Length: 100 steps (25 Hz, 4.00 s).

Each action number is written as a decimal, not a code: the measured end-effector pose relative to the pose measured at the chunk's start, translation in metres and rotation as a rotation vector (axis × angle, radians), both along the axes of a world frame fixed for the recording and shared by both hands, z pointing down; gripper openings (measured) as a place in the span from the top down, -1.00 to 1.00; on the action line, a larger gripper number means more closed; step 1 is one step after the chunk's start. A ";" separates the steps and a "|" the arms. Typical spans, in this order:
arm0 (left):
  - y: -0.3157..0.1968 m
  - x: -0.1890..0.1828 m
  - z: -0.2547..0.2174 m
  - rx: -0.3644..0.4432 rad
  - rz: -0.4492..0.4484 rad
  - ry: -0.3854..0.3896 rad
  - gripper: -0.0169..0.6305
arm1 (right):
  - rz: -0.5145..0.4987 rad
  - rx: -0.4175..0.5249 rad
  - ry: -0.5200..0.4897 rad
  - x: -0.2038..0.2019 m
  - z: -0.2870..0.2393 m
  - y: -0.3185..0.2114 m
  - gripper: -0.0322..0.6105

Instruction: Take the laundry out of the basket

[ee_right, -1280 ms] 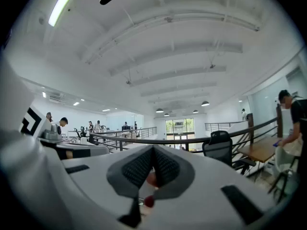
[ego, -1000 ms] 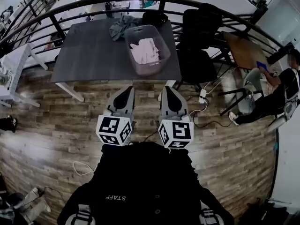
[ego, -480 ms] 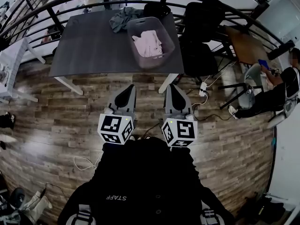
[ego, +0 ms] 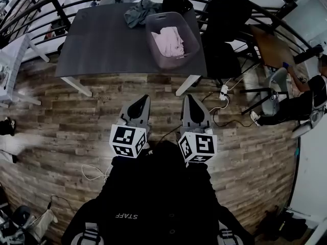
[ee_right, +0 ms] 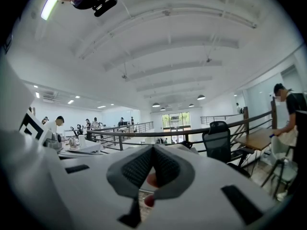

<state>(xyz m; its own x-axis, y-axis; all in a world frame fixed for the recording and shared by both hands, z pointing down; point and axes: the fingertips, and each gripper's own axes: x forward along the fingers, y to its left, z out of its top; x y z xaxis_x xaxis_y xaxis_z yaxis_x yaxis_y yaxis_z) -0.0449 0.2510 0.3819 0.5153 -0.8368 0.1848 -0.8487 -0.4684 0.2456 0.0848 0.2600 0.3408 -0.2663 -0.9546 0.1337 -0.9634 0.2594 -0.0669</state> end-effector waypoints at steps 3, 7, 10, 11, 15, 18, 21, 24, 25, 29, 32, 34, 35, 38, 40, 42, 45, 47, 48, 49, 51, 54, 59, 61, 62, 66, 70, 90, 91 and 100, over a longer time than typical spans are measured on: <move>-0.001 -0.011 0.010 -0.015 -0.009 -0.012 0.95 | -0.002 -0.008 -0.003 -0.008 0.006 -0.002 0.86; -0.013 -0.020 0.013 -0.013 -0.021 -0.011 0.95 | -0.010 -0.007 -0.012 -0.016 0.008 -0.013 0.86; -0.029 -0.016 0.018 -0.009 -0.007 -0.012 0.95 | -0.019 -0.006 -0.022 -0.016 0.011 -0.032 0.86; -0.035 -0.013 0.020 -0.008 -0.003 -0.013 0.95 | -0.022 -0.007 -0.027 -0.014 0.013 -0.041 0.86; -0.071 -0.008 0.026 0.000 -0.015 -0.030 0.95 | -0.048 0.015 -0.057 -0.009 0.015 -0.083 0.86; -0.110 -0.015 0.026 0.009 -0.049 -0.044 0.95 | -0.068 0.034 -0.072 -0.010 0.014 -0.122 0.85; -0.156 -0.015 0.021 0.003 -0.056 -0.033 0.95 | -0.088 0.042 -0.085 -0.005 0.010 -0.166 0.86; -0.203 -0.003 0.009 0.015 -0.050 -0.014 0.95 | -0.102 0.052 -0.099 0.003 0.005 -0.212 0.86; -0.217 0.000 0.008 0.018 -0.057 -0.018 0.95 | -0.103 0.050 -0.101 0.006 0.005 -0.226 0.86; -0.266 0.012 0.008 0.004 -0.075 -0.016 0.95 | -0.098 0.031 -0.089 0.018 0.007 -0.276 0.85; -0.301 0.019 0.009 -0.019 -0.082 0.019 0.95 | -0.099 0.028 -0.084 0.028 0.008 -0.311 0.85; -0.320 0.023 0.009 -0.025 -0.083 0.034 0.95 | -0.097 0.022 -0.082 0.034 0.010 -0.331 0.85; -0.328 0.025 0.009 -0.024 -0.084 0.034 0.95 | -0.097 0.018 -0.079 0.036 0.011 -0.339 0.86; -0.347 0.030 0.009 -0.023 -0.084 0.030 0.95 | -0.102 0.001 -0.063 0.039 0.016 -0.360 0.85; -0.355 0.031 0.014 -0.033 -0.086 0.023 0.95 | -0.107 -0.013 -0.051 0.038 0.022 -0.370 0.85; -0.361 0.029 0.021 -0.048 -0.096 0.014 0.95 | -0.104 -0.032 -0.040 0.039 0.030 -0.378 0.85; -0.368 0.018 0.031 -0.077 -0.113 0.017 0.95 | -0.095 -0.069 -0.033 0.038 0.043 -0.387 0.85; -0.374 0.009 0.039 -0.105 -0.113 0.025 0.95 | -0.085 -0.101 -0.031 0.034 0.051 -0.394 0.85; -0.378 0.006 0.044 -0.121 -0.112 0.027 0.95 | -0.079 -0.125 -0.032 0.033 0.057 -0.397 0.85; -0.382 0.002 0.049 -0.139 -0.111 0.028 0.95 | -0.078 -0.153 -0.033 0.030 0.065 -0.401 0.85; -0.389 -0.003 0.061 -0.182 -0.109 0.027 0.95 | -0.081 -0.216 -0.034 0.026 0.081 -0.407 0.84; -0.400 -0.008 0.079 -0.236 -0.100 0.031 0.95 | -0.074 -0.298 -0.044 0.023 0.107 -0.420 0.68; -0.407 -0.015 0.109 -0.305 -0.100 0.028 0.95 | -0.120 -0.451 -0.023 0.010 0.155 -0.426 0.24; -0.410 -0.014 0.121 -0.334 -0.087 0.018 0.95 | -0.122 -0.500 -0.026 0.008 0.172 -0.430 0.13; -0.412 -0.013 0.126 -0.346 -0.082 0.012 0.95 | -0.121 -0.521 -0.031 0.007 0.178 -0.433 0.07; -0.419 -0.013 0.146 -0.388 -0.074 -0.015 0.95 | -0.147 -0.580 -0.017 -0.001 0.199 -0.444 0.01; -0.422 -0.015 0.164 -0.445 -0.075 -0.043 0.95 | -0.161 -0.650 -0.007 -0.005 0.224 -0.451 -0.05; -0.473 0.011 0.200 -0.567 -0.063 -0.098 0.95 | -0.223 -0.879 0.036 0.004 0.334 -0.490 -0.46; -0.476 0.014 0.200 -0.568 -0.058 -0.097 0.95 | -0.223 -0.885 0.032 0.005 0.337 -0.491 -0.48; -0.496 0.025 0.206 -0.584 -0.046 -0.091 0.95 | -0.266 -0.988 0.083 0.003 0.393 -0.505 -0.91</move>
<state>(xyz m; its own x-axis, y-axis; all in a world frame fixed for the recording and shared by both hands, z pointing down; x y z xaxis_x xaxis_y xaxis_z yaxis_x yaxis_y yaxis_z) -0.0200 -0.2449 0.5884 0.4416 -0.6043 0.6632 -0.8946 -0.2398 0.3771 0.0883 -0.2452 0.7340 -0.4071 -0.3199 0.8555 -0.8943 0.3301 -0.3022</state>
